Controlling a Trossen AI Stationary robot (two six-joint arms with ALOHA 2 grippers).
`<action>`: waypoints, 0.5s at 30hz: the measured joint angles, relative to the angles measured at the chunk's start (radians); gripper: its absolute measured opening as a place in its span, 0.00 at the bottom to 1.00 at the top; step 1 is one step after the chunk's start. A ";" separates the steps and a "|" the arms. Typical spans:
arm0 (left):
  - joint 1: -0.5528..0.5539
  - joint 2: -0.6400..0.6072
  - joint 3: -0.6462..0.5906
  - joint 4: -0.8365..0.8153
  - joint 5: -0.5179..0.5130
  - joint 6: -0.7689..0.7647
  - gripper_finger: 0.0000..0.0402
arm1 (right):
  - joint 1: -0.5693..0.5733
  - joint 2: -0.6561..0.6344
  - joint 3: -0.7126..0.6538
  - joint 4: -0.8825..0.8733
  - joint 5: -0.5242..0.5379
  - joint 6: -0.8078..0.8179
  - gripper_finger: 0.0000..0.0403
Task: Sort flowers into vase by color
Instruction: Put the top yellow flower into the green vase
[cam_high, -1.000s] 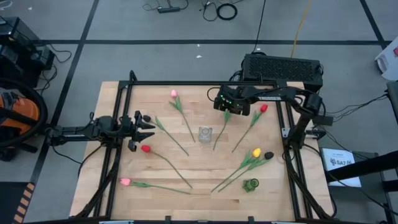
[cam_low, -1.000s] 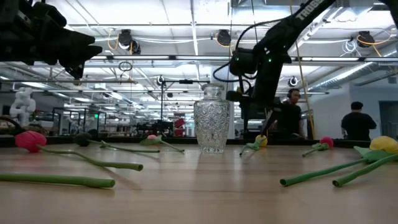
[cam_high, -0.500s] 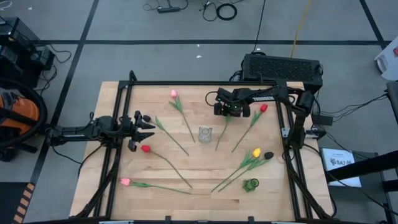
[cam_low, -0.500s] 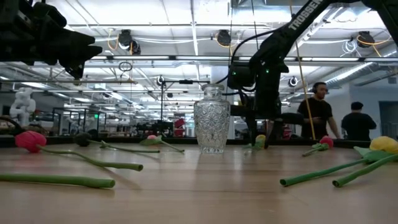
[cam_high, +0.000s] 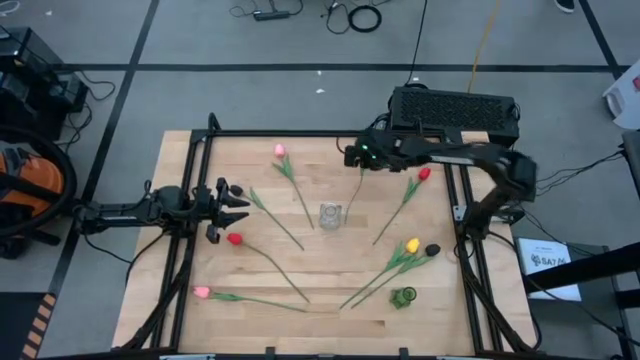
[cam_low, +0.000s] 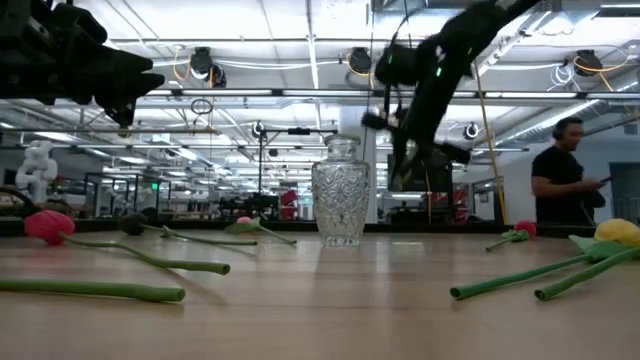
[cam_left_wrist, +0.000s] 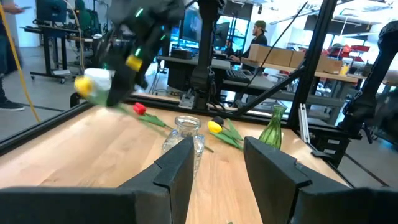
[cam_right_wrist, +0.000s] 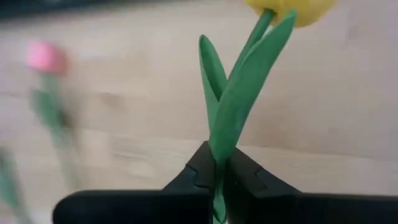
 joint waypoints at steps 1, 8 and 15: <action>0.000 0.000 0.000 0.000 0.000 0.000 0.37 | 0.020 -0.056 -0.001 -0.032 0.041 0.006 0.01; 0.000 0.000 0.000 0.000 0.000 0.000 0.37 | 0.248 -0.388 0.000 -0.262 0.338 0.078 0.01; 0.000 0.000 0.000 0.000 0.000 0.000 0.37 | 0.606 -0.534 0.000 -0.272 0.581 0.133 0.00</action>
